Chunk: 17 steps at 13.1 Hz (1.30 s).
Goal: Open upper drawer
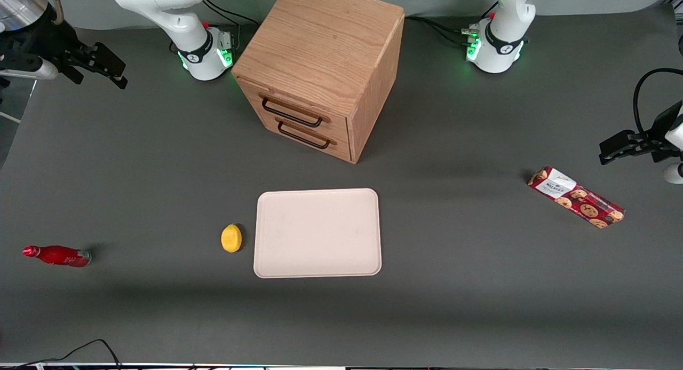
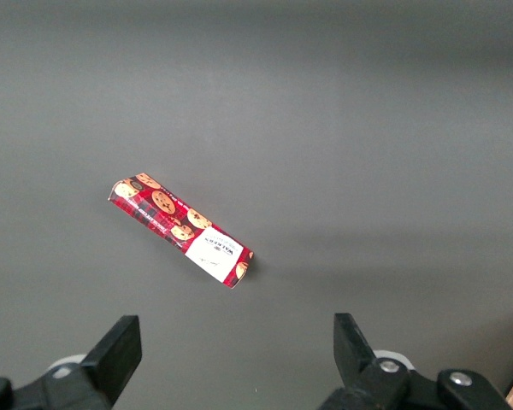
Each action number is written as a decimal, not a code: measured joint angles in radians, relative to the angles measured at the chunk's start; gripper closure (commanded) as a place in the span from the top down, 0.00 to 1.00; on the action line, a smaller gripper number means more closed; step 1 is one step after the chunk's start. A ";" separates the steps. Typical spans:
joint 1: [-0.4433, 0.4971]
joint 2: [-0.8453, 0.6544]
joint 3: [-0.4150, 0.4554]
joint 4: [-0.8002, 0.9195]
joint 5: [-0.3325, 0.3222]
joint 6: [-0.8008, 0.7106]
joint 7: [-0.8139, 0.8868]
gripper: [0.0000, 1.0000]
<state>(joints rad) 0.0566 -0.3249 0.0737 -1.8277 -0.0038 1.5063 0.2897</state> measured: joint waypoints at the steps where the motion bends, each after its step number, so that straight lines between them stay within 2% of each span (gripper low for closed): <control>1: 0.000 0.003 0.000 0.002 0.000 -0.001 0.000 1.00; 7: 0.012 0.010 0.043 0.018 0.008 -0.014 -0.044 1.00; 9: 0.016 0.028 0.116 0.029 0.065 -0.015 -0.115 1.00; 13: 0.019 0.120 0.232 0.043 0.200 -0.015 -0.366 1.00; 15: 0.021 0.187 0.294 0.048 0.240 -0.013 -0.448 1.00; 17: 0.022 0.252 0.357 0.049 0.249 0.012 -0.531 1.00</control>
<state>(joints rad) 0.0789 -0.0726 0.4310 -1.7782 0.2454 1.5178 -0.2414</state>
